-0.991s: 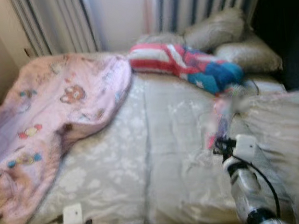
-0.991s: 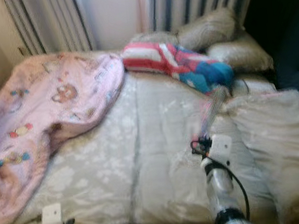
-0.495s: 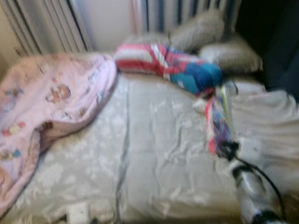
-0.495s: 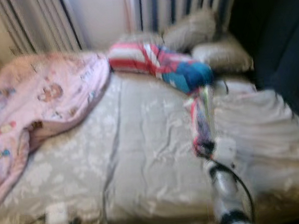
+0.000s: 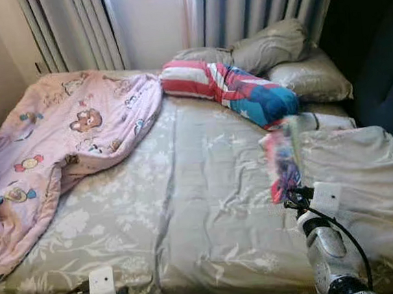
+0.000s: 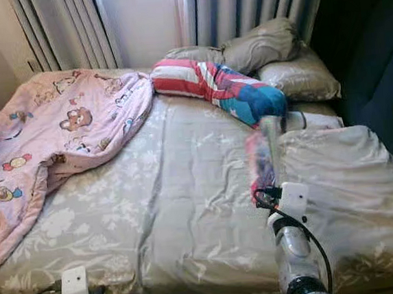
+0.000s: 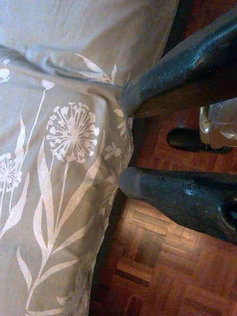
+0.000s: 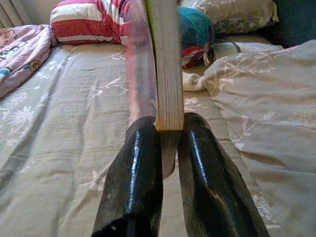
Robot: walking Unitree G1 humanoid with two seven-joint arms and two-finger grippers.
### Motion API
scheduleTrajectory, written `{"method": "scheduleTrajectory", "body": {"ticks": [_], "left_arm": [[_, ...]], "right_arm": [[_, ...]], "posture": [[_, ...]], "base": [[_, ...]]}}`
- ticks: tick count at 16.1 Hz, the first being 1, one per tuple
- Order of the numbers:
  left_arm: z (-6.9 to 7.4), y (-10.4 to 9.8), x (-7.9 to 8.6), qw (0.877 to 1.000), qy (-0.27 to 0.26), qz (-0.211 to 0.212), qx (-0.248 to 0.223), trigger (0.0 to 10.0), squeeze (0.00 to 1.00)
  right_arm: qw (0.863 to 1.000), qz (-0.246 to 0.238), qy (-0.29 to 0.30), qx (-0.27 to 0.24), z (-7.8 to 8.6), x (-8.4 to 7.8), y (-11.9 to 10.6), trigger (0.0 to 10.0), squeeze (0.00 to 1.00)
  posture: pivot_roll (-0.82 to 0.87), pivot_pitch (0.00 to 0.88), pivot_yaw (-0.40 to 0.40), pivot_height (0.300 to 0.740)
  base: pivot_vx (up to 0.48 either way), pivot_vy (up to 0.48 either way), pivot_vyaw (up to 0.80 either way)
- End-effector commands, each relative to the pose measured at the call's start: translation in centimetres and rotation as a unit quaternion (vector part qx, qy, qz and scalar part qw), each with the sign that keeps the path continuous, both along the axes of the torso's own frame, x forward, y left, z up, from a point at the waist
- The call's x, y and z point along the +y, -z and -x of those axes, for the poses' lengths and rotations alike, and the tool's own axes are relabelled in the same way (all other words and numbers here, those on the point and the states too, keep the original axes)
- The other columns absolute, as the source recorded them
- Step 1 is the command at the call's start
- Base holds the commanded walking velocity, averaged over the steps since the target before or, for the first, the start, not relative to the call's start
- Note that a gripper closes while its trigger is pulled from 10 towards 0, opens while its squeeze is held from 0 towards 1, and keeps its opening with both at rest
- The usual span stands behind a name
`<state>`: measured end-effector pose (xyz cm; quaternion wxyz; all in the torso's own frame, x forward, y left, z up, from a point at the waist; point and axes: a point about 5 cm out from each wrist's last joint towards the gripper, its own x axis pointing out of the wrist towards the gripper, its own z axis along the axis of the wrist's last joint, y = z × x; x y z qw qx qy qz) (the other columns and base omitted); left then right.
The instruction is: Clean up the room
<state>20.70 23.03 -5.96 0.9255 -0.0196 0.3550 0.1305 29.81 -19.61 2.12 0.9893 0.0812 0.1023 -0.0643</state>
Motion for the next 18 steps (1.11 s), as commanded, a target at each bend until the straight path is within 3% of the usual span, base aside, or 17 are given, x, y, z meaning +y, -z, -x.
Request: {"method": "scheduleTrajectory", "body": {"ticks": [1,7,14,18], "left_arm": [[0.03,0.04,-0.11,1.0,0.007,-0.003,0.001,10.0,0.0],[0.23,0.18,-0.24,1.0,0.011,-0.004,0.005,10.0,0.0],[0.42,0.36,-0.45,1.0,0.016,-0.001,0.011,10.0,0.0],[0.51,0.44,-0.56,1.0,0.021,-0.003,0.014,10.0,0.0]], "right_arm": [[1.0,0.005,0.004,-0.025,-0.82,-0.19,-1.12,10.0,0.0],[1.0,0.015,-0.009,-0.025,-0.81,0.16,-1.09,10.0,0.0],[1.0,0.017,-0.003,-0.022,-0.78,0.0,-1.05,10.0,0.0],[1.0,0.017,0.001,-0.024,-0.84,-0.12,-1.15,10.0,0.0]], "posture": [[0.09,0.021,-0.039,0.74],[0.09,0.026,-0.041,0.74],[0.08,0.029,-0.04,0.74],[0.08,0.03,-0.039,0.74]], "base": [[0.0,0.0,0.0],[0.0,-0.257,0.0],[0.0,0.0,0.0],[0.0,-0.431,0.0]]}}
